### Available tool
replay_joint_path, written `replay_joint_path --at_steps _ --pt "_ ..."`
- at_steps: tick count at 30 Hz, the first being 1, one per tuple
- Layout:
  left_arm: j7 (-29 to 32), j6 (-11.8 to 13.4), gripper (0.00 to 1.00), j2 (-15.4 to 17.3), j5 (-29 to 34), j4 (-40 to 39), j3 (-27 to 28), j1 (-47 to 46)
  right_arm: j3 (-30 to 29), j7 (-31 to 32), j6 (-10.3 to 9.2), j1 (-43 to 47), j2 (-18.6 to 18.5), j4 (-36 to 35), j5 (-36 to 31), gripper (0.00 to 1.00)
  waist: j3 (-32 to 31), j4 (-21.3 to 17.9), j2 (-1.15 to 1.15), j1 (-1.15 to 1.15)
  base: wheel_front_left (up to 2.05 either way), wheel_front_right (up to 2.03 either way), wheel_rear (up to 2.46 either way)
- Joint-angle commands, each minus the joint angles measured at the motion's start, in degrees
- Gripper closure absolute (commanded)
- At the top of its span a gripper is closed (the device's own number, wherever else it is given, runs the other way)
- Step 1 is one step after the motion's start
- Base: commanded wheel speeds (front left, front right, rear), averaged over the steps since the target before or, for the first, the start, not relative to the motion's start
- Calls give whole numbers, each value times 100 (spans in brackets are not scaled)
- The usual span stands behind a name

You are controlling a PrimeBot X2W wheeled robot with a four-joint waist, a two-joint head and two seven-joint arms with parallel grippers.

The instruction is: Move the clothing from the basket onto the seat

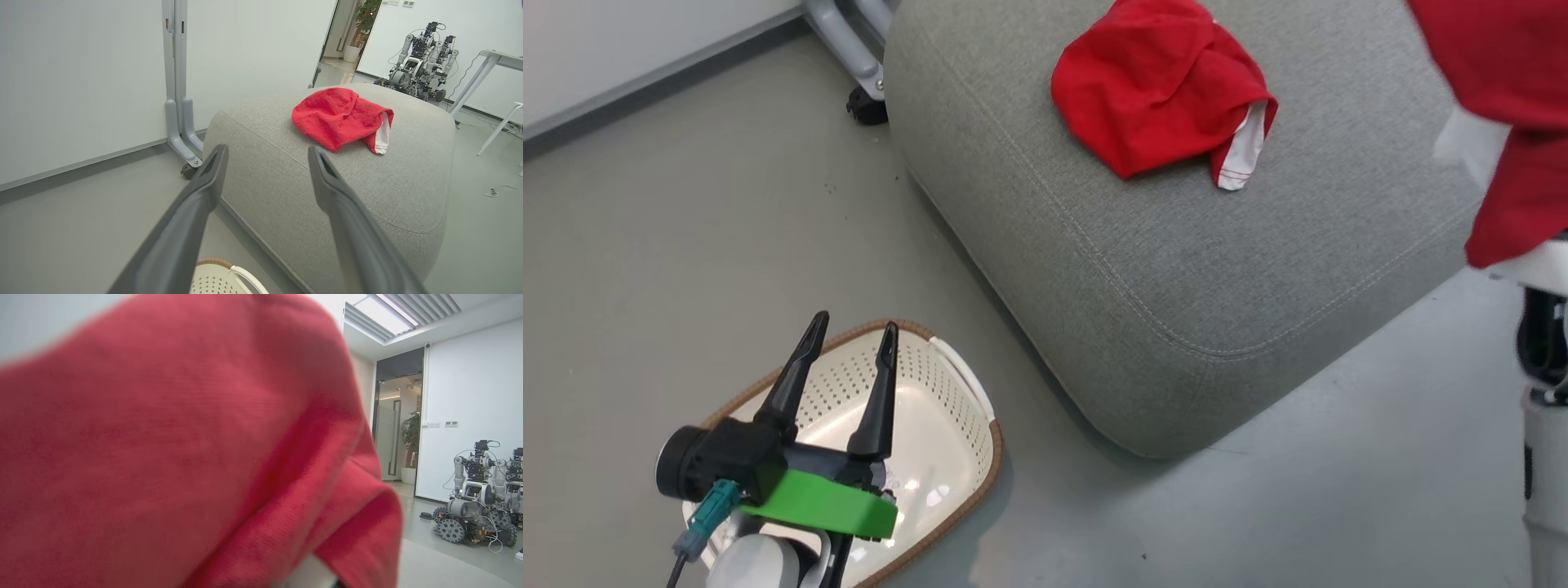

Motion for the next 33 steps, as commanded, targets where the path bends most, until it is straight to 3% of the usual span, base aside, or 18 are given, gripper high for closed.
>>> replay_joint_path --at_steps 1,12,19,25,33 --pt "2 -12 0 114 105 -48 -69 -208 -68 -1 -10 -286 -71 38 51 100 951 760 0 0 0 0 0" --pt "2 -6 0 328 334 -198 -603 -1028 -545 -1 -10 -2065 -722 1098 113 100 2053 1356 0 0 0 0 0" --pt "2 -5 0 306 356 -249 -675 -1324 -645 -1 -10 -2797 -1053 2676 170 100 2569 1656 0 0 0 0 0" --pt "2 -5 0 297 370 -230 -688 -1371 -586 -3 -10 -3121 -1090 4076 20 100 2744 1732 0 0 0 0 0" --pt "2 -6 0 238 368 -193 -703 -1392 -299 -7 -10 -3375 -1077 5297 -23 100 2783 1773 0 0 0 0 0"
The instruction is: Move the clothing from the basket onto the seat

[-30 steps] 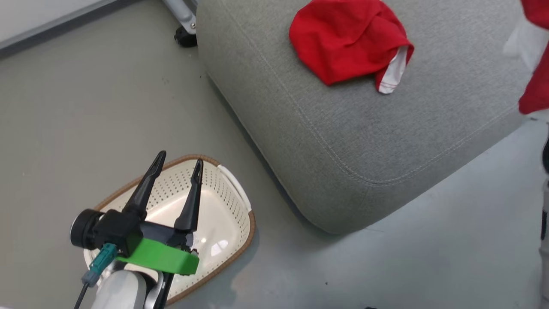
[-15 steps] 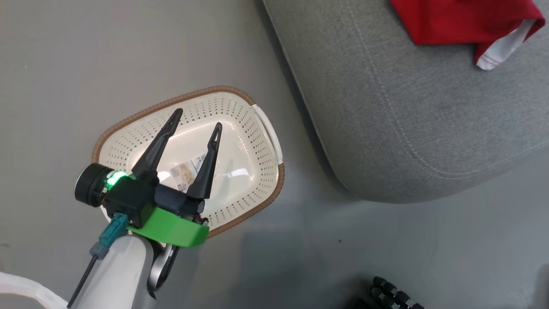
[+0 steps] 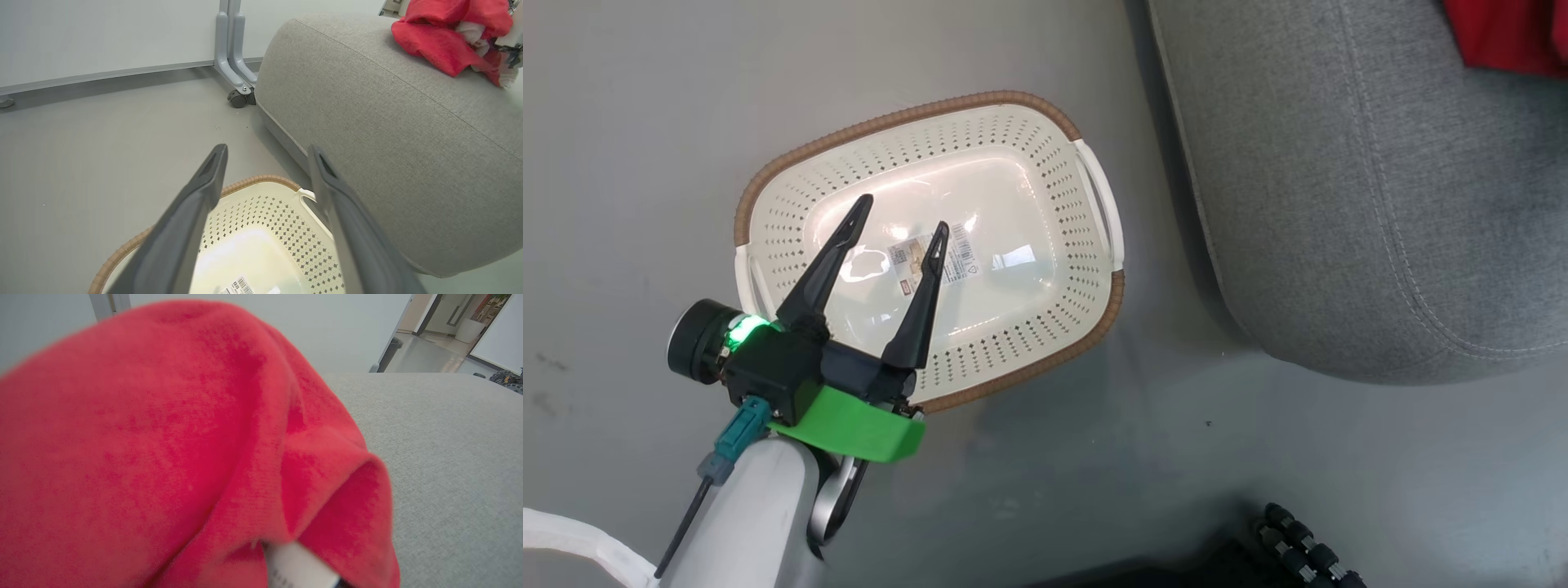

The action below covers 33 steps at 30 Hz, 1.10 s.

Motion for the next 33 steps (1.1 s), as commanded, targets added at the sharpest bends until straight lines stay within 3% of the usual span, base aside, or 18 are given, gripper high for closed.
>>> replay_joint_path --at_steps 1,11,12,13,24,33 --pt "2 3 0 -15 33 0 13 -93 12 -13 -10 -102 -2 185 39 100 28 38 0 -1 0 0 0" --pt "2 3 0 -24 33 55 32 -116 520 -2 -10 -317 90 864 585 100 -62 -27 0 -1 0 0 0" --pt "2 3 0 -23 33 56 39 -109 566 -2 -10 -319 43 847 602 77 -75 -38 0 -1 0 0 0" --pt "2 3 0 -19 34 61 38 -101 608 -2 -10 -301 21 851 651 0 -95 -49 0 -1 0 0 0" --pt "2 3 0 -72 -10 153 36 67 895 -8 -10 139 -55 685 924 0 -582 -151 0 -1 0 0 0" --pt "1 3 0 -247 -89 313 62 503 1401 -8 -11 1040 -190 269 952 0 -1653 -304 0 -1 0 0 0"
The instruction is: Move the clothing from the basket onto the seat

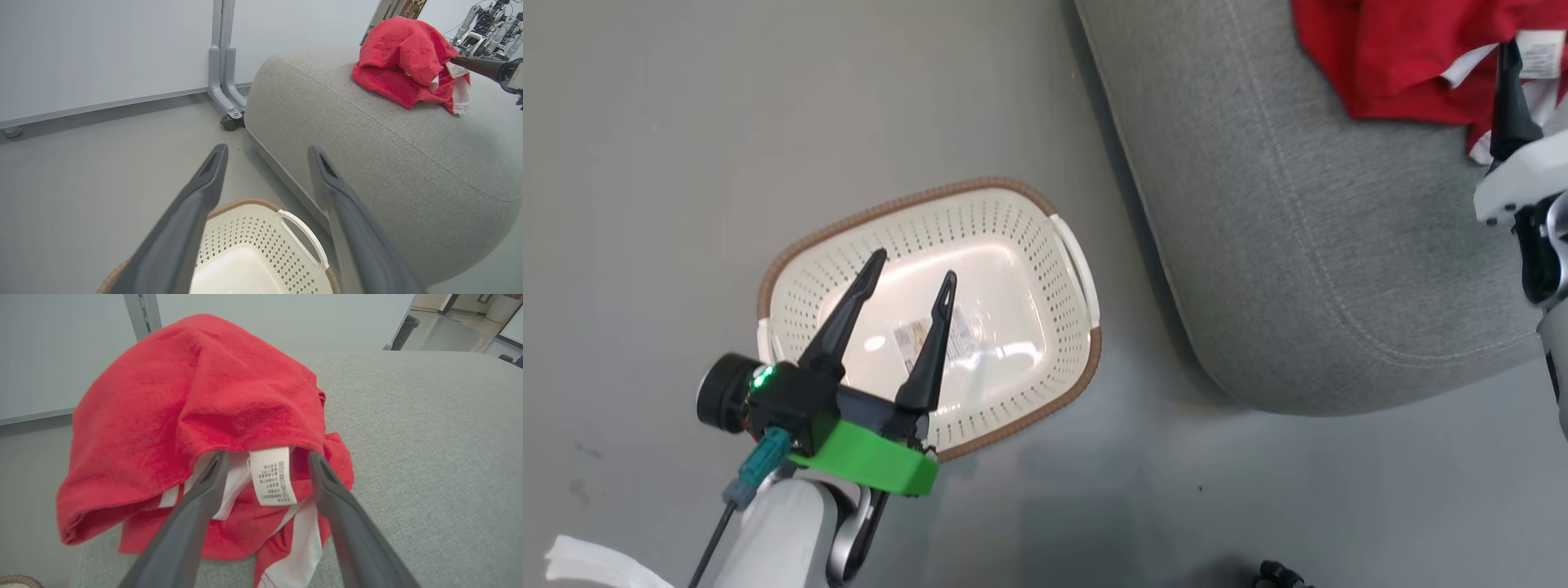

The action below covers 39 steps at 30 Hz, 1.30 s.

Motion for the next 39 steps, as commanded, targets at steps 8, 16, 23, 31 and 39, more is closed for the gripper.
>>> replay_joint_path --at_steps 8,16,23,31,39 --pt "2 4 0 -232 -52 37 165 646 -140 -1 -11 1247 -197 -1256 281 0 -1674 -45 0 0 0 0 0" --pt "1 4 0 -415 -41 -32 352 1224 -573 -1 -11 2530 -105 -3039 155 0 -2475 116 0 0 0 0 0" --pt "1 4 0 -486 -9 -171 566 1509 -682 0 -11 3480 140 -4169 -43 0 -2844 504 0 0 0 0 0" --pt "1 4 0 -555 -88 -276 935 1772 -412 -1 -11 4413 485 -4945 -473 0 -3129 1094 0 0 0 0 0" --pt "2 4 0 -591 -124 -326 1280 2047 -63 -1 -10 4975 972 -4934 -531 0 -3339 1634 0 0 0 0 0"
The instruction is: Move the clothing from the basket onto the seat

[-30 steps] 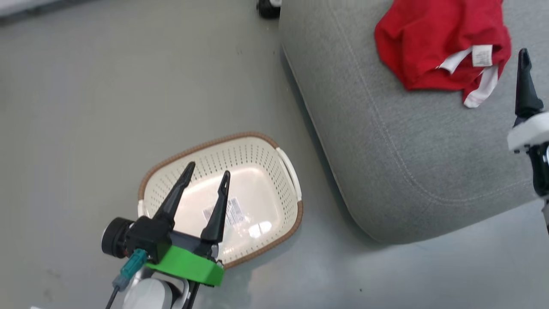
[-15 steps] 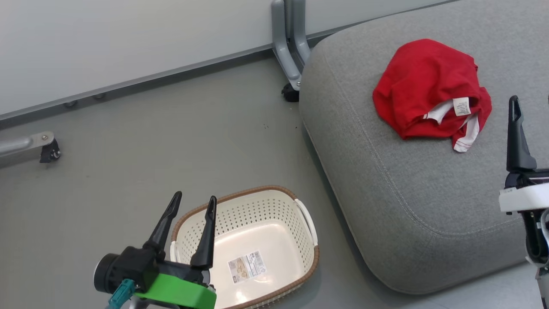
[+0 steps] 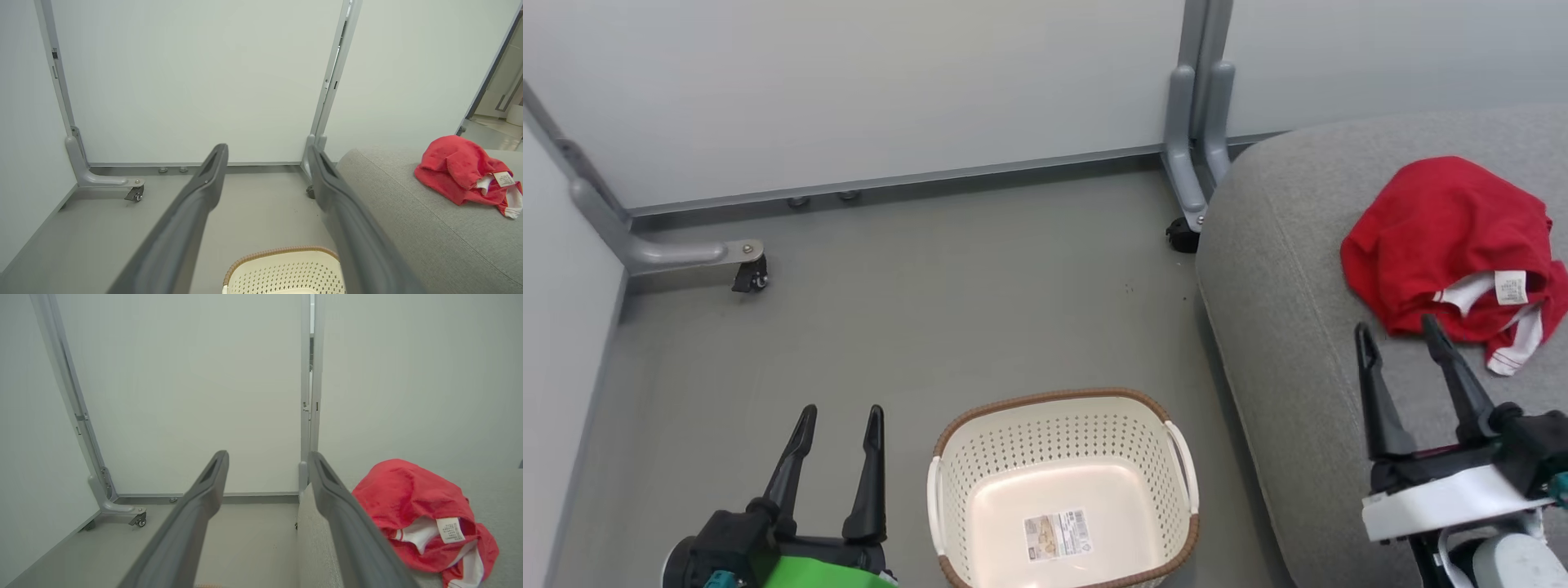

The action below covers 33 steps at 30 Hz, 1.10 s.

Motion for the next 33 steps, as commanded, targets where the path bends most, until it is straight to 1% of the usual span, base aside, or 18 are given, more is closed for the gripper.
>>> replay_joint_path --at_steps 1,6,13,22,24,28,33 --pt "2 4 0 7 -26 16 41 113 112 -1 -9 107 -36 31 -211 0 -241 387 0 1 0 0 0" --pt "1 4 0 -3 -11 81 78 223 311 -1 -9 246 248 133 -425 0 -294 671 0 1 0 0 0" --pt "2 4 0 -13 76 208 62 324 280 -1 -9 336 522 267 -470 0 -339 846 0 1 0 0 0" --pt "2 4 0 -25 29 311 168 307 216 -1 -9 250 613 352 -411 0 -354 751 0 1 0 0 0" --pt "2 4 0 -24 -208 236 217 284 222 -1 -9 229 618 363 -377 0 -343 714 0 1 0 0 0" --pt "2 4 0 -24 -228 205 167 289 299 -1 -9 222 554 404 -304 0 -332 665 0 1 0 0 0" --pt "2 4 0 -25 -217 183 151 290 257 -1 -10 197 526 377 -291 0 -324 640 0 1 0 0 0"
